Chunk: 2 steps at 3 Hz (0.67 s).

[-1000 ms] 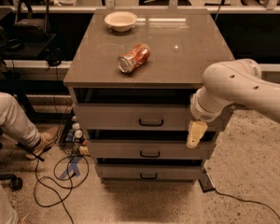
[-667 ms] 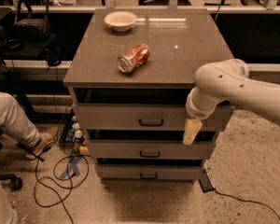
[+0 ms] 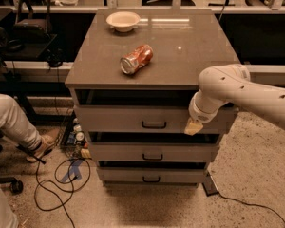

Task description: Open top drawer

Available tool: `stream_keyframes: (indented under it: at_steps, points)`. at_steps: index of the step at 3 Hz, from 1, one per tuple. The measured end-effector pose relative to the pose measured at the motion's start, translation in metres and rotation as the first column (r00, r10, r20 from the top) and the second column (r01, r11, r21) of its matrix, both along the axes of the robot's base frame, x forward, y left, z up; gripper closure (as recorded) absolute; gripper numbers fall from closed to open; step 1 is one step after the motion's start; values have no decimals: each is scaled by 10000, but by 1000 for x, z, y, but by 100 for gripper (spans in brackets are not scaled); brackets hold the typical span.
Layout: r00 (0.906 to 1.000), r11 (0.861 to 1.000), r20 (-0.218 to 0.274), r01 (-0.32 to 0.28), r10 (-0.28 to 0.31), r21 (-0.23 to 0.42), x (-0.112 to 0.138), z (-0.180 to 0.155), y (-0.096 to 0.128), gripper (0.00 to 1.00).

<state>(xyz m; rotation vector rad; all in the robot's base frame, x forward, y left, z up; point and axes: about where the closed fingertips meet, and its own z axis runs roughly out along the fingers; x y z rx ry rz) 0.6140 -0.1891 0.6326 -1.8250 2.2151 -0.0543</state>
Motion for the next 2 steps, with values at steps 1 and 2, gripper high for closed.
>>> stream_keyframes:
  at_steps: [1, 2]
  points:
    - [10000, 10000, 0, 1, -1, 1, 0, 6, 0, 80]
    - [10000, 10000, 1, 1, -1, 2, 0, 12, 0, 100]
